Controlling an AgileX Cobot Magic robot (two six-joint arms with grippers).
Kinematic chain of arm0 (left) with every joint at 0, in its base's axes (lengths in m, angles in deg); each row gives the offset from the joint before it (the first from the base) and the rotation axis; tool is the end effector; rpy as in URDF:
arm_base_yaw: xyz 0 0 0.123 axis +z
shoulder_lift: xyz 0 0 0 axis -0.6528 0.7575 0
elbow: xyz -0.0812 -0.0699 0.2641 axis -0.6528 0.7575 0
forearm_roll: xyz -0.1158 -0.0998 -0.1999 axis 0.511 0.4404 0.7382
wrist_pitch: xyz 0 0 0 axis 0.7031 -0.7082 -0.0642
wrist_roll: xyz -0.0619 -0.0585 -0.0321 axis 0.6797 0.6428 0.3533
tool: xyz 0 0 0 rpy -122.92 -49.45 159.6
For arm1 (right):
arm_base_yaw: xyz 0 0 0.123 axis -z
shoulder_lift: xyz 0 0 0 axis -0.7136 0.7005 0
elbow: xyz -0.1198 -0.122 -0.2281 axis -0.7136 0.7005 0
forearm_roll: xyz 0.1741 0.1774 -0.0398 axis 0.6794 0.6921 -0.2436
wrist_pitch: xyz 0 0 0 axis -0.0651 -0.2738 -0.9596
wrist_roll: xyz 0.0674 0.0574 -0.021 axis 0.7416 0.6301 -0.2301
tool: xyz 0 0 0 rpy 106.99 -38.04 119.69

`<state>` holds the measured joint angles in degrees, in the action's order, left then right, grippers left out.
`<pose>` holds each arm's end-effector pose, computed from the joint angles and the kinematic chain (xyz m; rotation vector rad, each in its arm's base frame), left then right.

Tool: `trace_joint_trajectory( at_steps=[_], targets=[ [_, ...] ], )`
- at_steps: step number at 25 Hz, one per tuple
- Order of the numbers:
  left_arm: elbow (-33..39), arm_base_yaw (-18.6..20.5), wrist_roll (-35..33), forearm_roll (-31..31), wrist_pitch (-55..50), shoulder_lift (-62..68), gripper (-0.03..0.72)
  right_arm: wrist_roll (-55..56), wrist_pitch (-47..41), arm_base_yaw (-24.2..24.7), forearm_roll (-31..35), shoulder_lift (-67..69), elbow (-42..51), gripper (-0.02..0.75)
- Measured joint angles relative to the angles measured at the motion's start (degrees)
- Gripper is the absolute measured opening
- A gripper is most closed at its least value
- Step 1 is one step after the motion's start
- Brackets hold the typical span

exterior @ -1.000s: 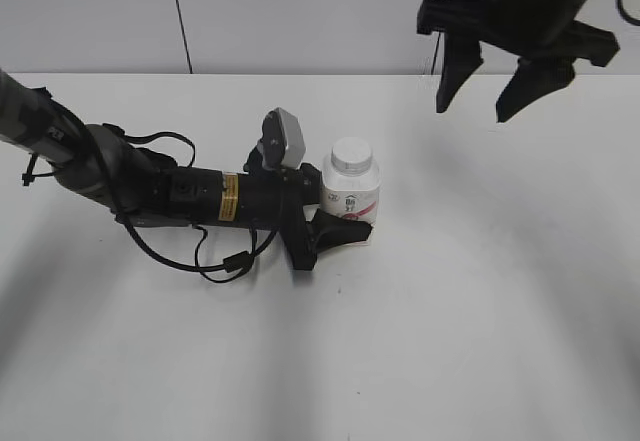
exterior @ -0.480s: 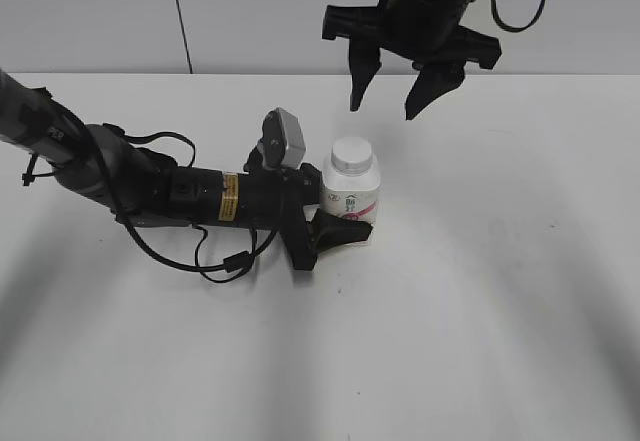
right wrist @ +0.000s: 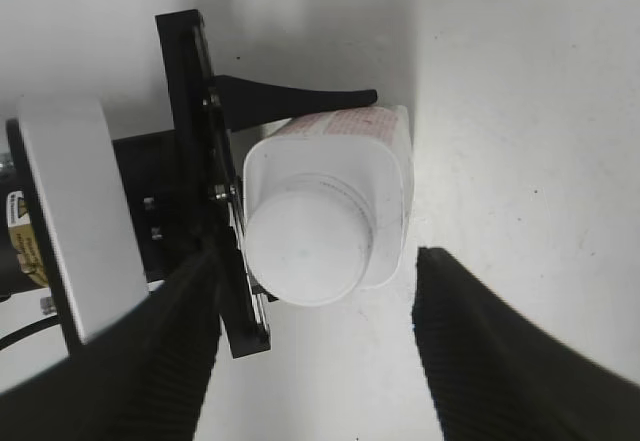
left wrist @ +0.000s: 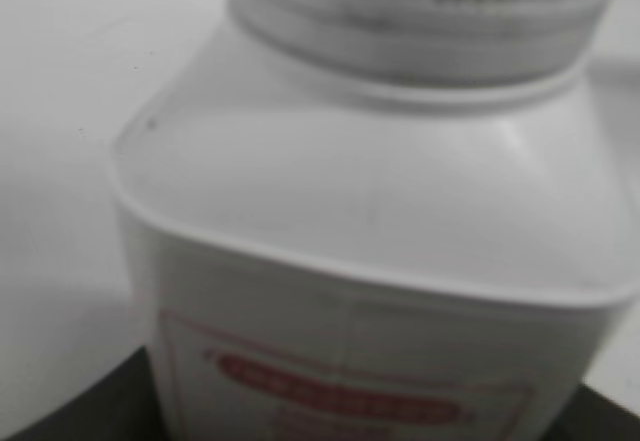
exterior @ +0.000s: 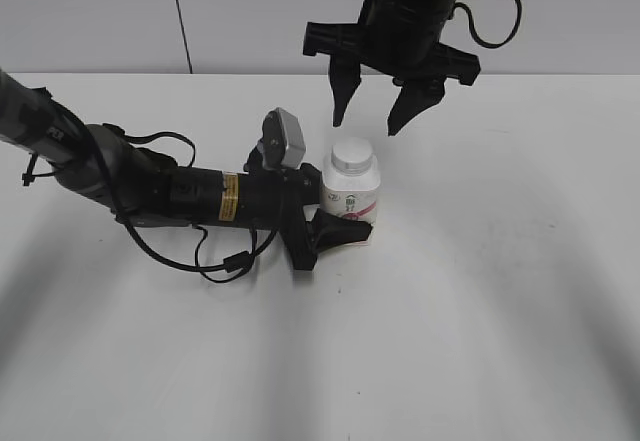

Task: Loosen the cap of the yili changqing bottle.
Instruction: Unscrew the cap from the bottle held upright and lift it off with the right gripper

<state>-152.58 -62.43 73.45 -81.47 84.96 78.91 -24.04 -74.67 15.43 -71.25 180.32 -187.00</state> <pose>0.3705 -0.2278 0.0444 1.3420 1.5544 -0.9603 0.3767 0.2362 0.2522 -0.0718 2.9959 0.3936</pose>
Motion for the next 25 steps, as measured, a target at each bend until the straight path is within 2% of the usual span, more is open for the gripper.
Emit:
trace_joint_trajectory(
  at_steps=[25],
  targets=[
    [0.00,0.00,0.00,0.00,0.00,0.00,0.419,0.20,-0.05,-0.38,1.90,4.35,-0.11,0.483]
  ],
)
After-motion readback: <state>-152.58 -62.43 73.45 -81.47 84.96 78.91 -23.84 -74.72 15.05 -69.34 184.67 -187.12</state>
